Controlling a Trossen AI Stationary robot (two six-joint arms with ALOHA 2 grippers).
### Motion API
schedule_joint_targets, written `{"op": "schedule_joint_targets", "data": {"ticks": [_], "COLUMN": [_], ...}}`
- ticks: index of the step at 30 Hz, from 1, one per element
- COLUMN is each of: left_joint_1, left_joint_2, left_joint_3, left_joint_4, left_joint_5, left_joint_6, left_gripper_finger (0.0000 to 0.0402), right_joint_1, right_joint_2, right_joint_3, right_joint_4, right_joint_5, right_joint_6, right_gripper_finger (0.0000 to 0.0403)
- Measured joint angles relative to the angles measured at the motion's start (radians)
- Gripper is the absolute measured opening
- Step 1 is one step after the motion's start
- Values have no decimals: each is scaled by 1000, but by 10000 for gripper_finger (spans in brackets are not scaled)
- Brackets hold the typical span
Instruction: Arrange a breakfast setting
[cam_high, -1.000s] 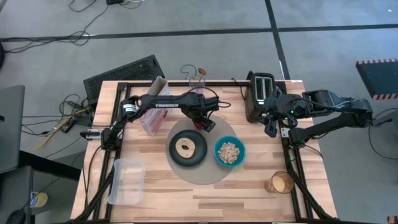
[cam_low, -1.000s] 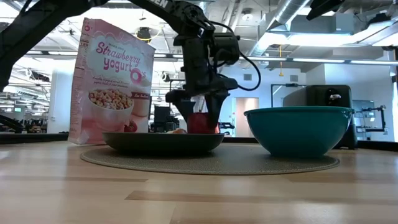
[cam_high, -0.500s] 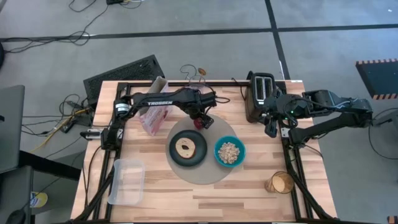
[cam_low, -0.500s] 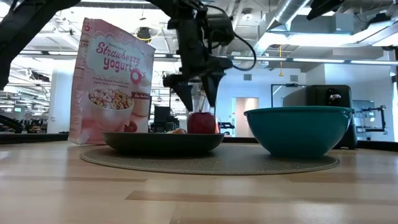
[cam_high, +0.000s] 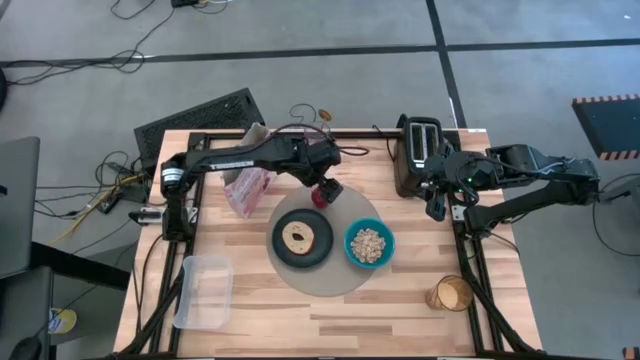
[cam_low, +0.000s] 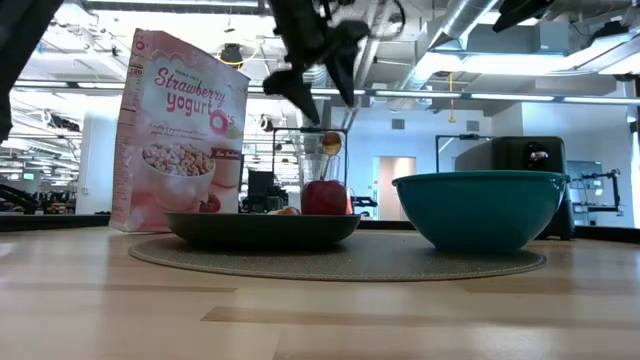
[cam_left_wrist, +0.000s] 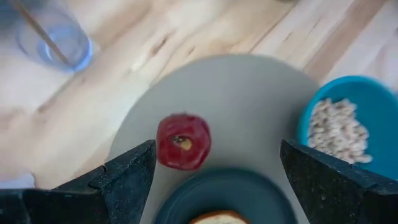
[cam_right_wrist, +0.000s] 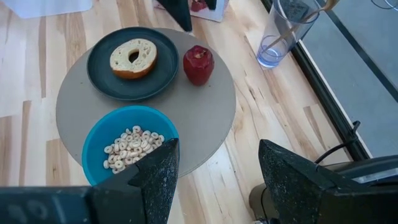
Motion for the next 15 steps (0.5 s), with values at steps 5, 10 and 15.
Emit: {"op": "schedule_joint_targets", "data": {"ticks": [5,10,15], "left_joint_1": [-32,-57,-82], "left_joint_2": [-71,-151,-253], "left_joint_3": [0,1,1], "left_joint_4": [32,60,104], "left_joint_5": [-78,-95,-73], "left_joint_6": [0,51,215], "left_gripper_finger": [325,325,325], "right_joint_1": [0,0,0], "right_joint_2": [0,6,46], "right_joint_3": [0,0,1], "right_joint_4": [4,10,75], "right_joint_5": [1,5,22], "right_joint_6": [-12,-31,-77], "right_gripper_finger": [249,249,249]}}
